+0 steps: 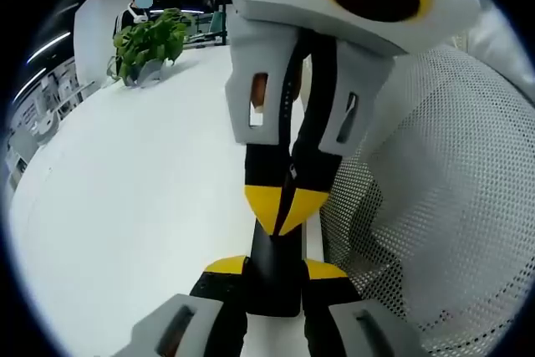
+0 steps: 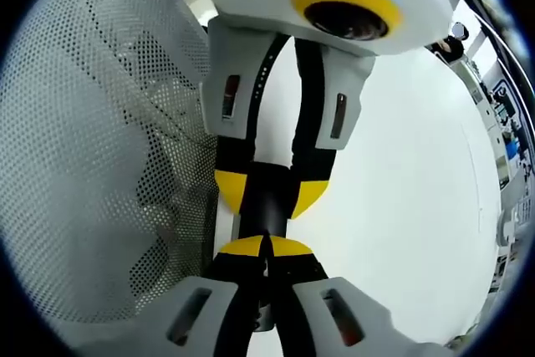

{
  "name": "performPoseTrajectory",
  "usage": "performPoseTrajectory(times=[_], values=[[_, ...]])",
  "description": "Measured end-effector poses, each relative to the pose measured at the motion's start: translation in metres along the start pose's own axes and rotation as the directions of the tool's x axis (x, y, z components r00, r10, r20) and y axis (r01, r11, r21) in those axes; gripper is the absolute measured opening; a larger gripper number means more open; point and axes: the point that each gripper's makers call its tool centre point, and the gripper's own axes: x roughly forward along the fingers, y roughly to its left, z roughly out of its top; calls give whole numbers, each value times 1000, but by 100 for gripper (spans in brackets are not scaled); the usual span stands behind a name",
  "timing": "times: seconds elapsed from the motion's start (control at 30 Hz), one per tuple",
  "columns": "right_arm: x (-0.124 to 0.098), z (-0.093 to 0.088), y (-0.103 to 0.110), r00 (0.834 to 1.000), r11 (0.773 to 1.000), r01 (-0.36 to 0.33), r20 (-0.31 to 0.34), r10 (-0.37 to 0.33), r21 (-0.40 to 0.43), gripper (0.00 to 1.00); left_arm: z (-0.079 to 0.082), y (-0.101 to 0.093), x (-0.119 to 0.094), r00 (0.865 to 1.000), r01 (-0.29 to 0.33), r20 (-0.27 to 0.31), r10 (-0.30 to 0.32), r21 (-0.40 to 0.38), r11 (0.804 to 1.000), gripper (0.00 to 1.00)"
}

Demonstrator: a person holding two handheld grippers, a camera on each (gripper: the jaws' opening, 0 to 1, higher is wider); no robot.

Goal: Press the specified remote control buttons in sequence, fully releasing each button before pressing the next.

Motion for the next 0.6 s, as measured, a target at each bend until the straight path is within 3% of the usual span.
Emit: performPoseTrajectory(times=[0.23,0.37,0.43,0.6], values=[[1,-1,1,1000,1000,18,13,-18,-4,0,0,0,0,1000,-1,-2,1,1,1000,24],[1,1,3,999,997,40,-9,-40,-61,0,-1,0,0,1000,-2,-8,2,9,1000,24],[0,1,1,999,999,47,12,-47,-27,0,-1,0,0,1000,-2,-8,2,11,1000,24],[-2,0,-1,991,982,-7,129,-18,189,0,0,0,0,1000,-6,-10,6,17,1000,24]])
